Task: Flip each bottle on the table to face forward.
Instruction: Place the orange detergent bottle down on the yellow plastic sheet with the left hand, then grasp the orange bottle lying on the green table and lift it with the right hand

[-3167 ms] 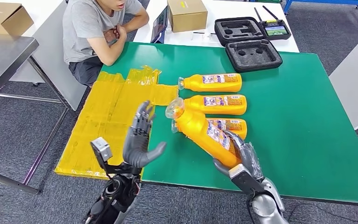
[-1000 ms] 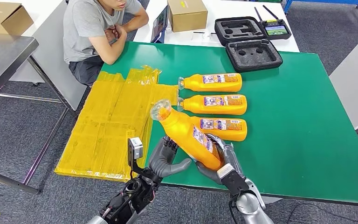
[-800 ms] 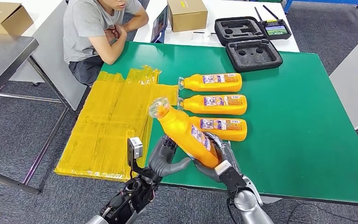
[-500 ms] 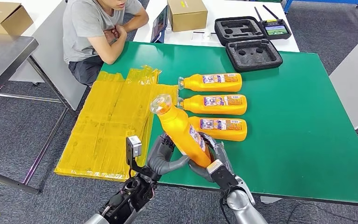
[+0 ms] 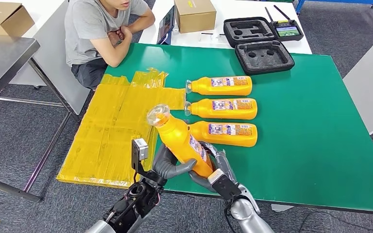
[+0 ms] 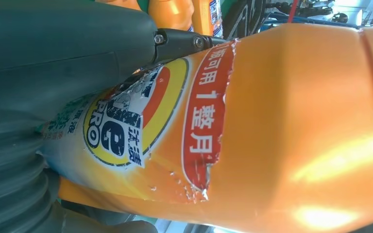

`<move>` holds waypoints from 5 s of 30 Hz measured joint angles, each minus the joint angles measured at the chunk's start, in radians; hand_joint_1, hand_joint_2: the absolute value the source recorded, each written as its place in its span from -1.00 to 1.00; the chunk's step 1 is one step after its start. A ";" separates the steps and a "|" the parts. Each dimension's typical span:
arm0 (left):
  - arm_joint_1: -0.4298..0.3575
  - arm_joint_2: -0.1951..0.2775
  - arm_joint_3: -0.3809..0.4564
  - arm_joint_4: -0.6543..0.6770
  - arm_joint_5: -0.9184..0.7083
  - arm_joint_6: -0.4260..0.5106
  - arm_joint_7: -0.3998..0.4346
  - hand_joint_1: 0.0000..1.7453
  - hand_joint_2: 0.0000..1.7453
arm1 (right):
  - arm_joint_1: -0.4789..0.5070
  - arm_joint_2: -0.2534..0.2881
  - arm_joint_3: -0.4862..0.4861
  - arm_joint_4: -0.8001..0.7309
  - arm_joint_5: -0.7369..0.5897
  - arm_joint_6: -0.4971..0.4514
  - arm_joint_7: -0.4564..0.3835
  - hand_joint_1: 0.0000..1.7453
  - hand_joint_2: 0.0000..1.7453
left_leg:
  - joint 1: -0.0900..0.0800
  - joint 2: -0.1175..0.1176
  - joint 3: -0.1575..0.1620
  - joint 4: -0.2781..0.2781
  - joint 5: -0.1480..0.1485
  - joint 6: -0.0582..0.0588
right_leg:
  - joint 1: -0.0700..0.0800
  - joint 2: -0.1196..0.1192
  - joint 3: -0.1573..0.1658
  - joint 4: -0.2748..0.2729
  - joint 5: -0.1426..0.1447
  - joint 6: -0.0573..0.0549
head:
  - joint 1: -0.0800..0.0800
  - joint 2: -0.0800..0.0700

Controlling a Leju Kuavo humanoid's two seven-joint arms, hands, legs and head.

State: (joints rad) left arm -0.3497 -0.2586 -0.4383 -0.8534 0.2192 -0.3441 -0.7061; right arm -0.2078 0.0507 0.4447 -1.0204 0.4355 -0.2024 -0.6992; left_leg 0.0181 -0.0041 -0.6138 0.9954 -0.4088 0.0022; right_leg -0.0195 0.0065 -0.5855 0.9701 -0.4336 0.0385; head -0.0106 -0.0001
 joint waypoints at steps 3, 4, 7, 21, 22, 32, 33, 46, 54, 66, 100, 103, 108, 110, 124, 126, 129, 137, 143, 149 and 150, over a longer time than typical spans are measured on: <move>0.000 0.000 0.002 0.000 -0.002 0.000 0.000 -0.40 1.00 | 0.000 0.000 0.004 0.000 -0.002 -0.004 0.000 1.00 1.00 | 0.000 0.000 0.000 0.000 0.000 0.000 | 0.000 0.000 0.000 0.000 0.000 0.000 | 0.000 0.000; 0.000 0.000 0.002 0.000 -0.004 -0.001 0.000 0.10 1.00 | 0.000 0.000 0.005 0.000 -0.004 -0.005 0.000 1.00 1.00 | 0.000 0.000 0.000 0.000 0.000 0.000 | 0.000 0.000 0.000 0.000 0.000 0.000 | 0.000 0.000; 0.000 0.000 0.004 0.002 -0.009 -0.010 0.000 1.00 1.00 | 0.000 -0.003 0.013 0.000 -0.019 -0.013 0.000 0.95 1.00 | 0.000 0.000 0.000 0.000 0.000 0.000 | 0.000 0.000 0.000 0.000 0.000 0.000 | 0.000 0.000; 0.000 -0.005 0.009 -0.004 -0.030 -0.045 0.000 1.00 1.00 | 0.009 -0.009 0.025 -0.008 -0.058 -0.022 0.000 -1.00 1.00 | 0.000 0.000 0.000 0.000 0.000 0.000 | 0.000 0.000 0.000 0.000 0.000 0.000 | 0.000 0.000; 0.000 -0.005 0.009 -0.004 -0.030 -0.047 0.000 1.00 1.00 | 0.009 -0.009 0.025 -0.008 -0.059 -0.023 0.000 -1.00 1.00 | 0.000 0.000 0.000 0.000 0.000 0.000 | 0.000 0.000 0.000 0.000 0.000 0.000 | 0.000 0.000; 0.007 -0.004 0.029 -0.034 -0.064 -0.036 0.000 1.00 1.00 | 0.027 -0.008 0.016 -0.021 -0.086 -0.033 0.000 -1.00 1.00 | 0.000 0.000 0.000 0.000 0.000 0.000 | 0.000 0.000 0.000 0.000 0.000 0.000 | 0.000 0.000; 0.009 -0.002 0.033 -0.043 -0.068 -0.029 0.000 1.00 1.00 | 0.031 -0.008 0.015 -0.023 -0.087 -0.035 0.000 -1.00 1.00 | 0.000 0.000 0.000 0.000 0.000 0.000 | 0.000 0.000 0.000 0.000 0.000 0.000 | 0.000 0.000; 0.011 0.028 0.048 -0.126 -0.240 0.227 0.000 1.00 1.00 | 0.053 -0.002 0.001 -0.041 -0.073 -0.039 0.000 -1.00 1.00 | 0.000 0.000 0.000 0.000 0.000 0.000 | 0.000 0.000 0.000 0.000 0.000 0.000 | 0.000 0.000; -0.062 0.113 0.003 -0.113 -0.649 0.697 0.071 1.00 1.00 | 0.074 -0.003 -0.008 -0.064 -0.078 -0.033 0.000 -1.00 1.00 | 0.000 0.000 0.000 0.000 0.000 0.000 | 0.001 0.000 0.000 0.000 0.000 0.000 | 0.000 0.000; -0.154 0.171 0.001 -0.060 -0.997 0.754 0.264 1.00 1.00 | 0.098 -0.004 -0.019 -0.090 -0.102 -0.041 0.000 -1.00 1.00 | 0.000 0.000 -0.001 0.000 0.000 0.000 | 0.000 0.000 -0.001 0.000 0.000 0.000 | 0.000 0.000; -0.375 0.253 -0.003 0.327 -1.506 0.480 0.688 1.00 1.00 | 0.092 0.025 -0.019 -0.088 -0.115 0.011 0.000 -1.00 1.00 | 0.002 0.000 -0.001 0.000 0.001 -0.001 | 0.002 0.000 -0.001 0.001 0.000 0.000 | 0.000 0.000; -0.386 0.252 0.000 0.355 -1.511 0.447 0.699 1.00 1.00 | 0.089 0.026 -0.019 -0.087 -0.117 0.011 0.000 -1.00 1.00 | 0.002 0.000 -0.002 0.000 0.001 -0.001 | 0.002 0.000 -0.001 0.001 0.000 0.000 | 0.000 0.000; -0.418 0.250 0.010 0.407 -1.517 0.371 0.712 1.00 1.00 | 0.081 0.029 -0.019 -0.077 -0.131 0.006 0.000 -1.00 1.00 | 0.002 0.000 -0.001 0.000 0.001 -0.001 | 0.002 0.000 -0.001 0.001 0.000 0.000 | 0.000 0.000; -0.427 0.248 0.017 0.422 -1.517 0.366 0.708 0.94 1.00 | 0.078 0.029 -0.018 -0.075 -0.136 0.001 0.000 -1.00 1.00 | 0.002 0.000 -0.001 0.000 0.001 -0.001 | 0.002 0.000 -0.001 0.001 0.000 0.000 | 0.000 0.000; -0.431 0.217 0.049 0.443 -1.513 0.442 0.665 -1.00 1.00 | 0.080 0.023 -0.011 -0.074 -0.146 -0.028 0.000 -1.00 1.00 | 0.002 0.000 -0.001 0.000 0.001 -0.001 | 0.002 0.000 -0.001 0.001 0.000 0.000 | 0.000 0.000; -0.431 0.215 0.050 0.443 -1.521 0.452 0.672 -1.00 1.00 | 0.080 0.022 -0.011 -0.074 -0.145 -0.031 0.000 -1.00 1.00 | 0.002 0.000 -0.001 0.000 0.001 -0.001 | 0.002 0.000 -0.001 0.001 0.000 0.000 | 0.000 0.000; -0.430 0.209 0.050 0.442 -1.538 0.460 0.685 -1.00 1.00 | 0.080 0.021 -0.011 -0.074 -0.145 -0.037 0.000 -1.00 1.00 | 0.002 0.000 -0.001 0.000 0.001 -0.001 | 0.002 0.000 -0.001 0.001 0.000 0.000 | 0.000 0.000; -0.416 0.191 0.049 0.404 -1.588 0.484 0.722 -1.00 1.00 | 0.091 0.020 -0.011 -0.074 -0.130 -0.043 0.000 -1.00 1.00 | 0.002 0.000 -0.001 0.000 0.001 -0.001 | 0.002 0.000 -0.001 0.001 0.000 0.000 | 0.000 0.000; -0.396 0.185 0.049 0.356 -1.609 0.484 0.743 -1.00 1.00 | 0.093 0.021 -0.011 -0.073 -0.125 -0.056 0.000 -1.00 1.00 | 0.002 0.000 -0.001 0.000 0.001 -0.001 | 0.002 0.000 -0.001 0.001 0.000 0.000 | 0.000 0.000; -0.301 0.189 0.049 0.143 -1.570 0.461 0.705 -1.00 1.00 | 0.113 0.022 -0.025 -0.073 -0.107 -0.063 0.000 -1.00 1.00 | 0.002 0.000 -0.002 0.000 0.001 -0.001 | 0.002 0.000 -0.001 0.001 0.000 0.000 | 0.000 0.000; -0.273 0.194 0.049 0.083 -1.553 0.440 0.700 -1.00 1.00 | 0.117 0.022 -0.027 -0.074 -0.107 -0.063 0.000 -1.00 1.00 | 0.002 0.000 -0.002 0.000 0.001 -0.001 | 0.002 0.000 -0.001 0.001 0.000 0.000 | 0.000 0.000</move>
State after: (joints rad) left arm -0.6230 -0.0647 -0.3891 -0.7705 -1.3341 0.0963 -0.0056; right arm -0.0910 0.0728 0.4176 -1.0941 0.3284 -0.2655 -0.6992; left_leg 0.0201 -0.0040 -0.6158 0.9954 -0.4080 0.0011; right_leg -0.0174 0.0066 -0.5868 0.9707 -0.4335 0.0383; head -0.0102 0.0000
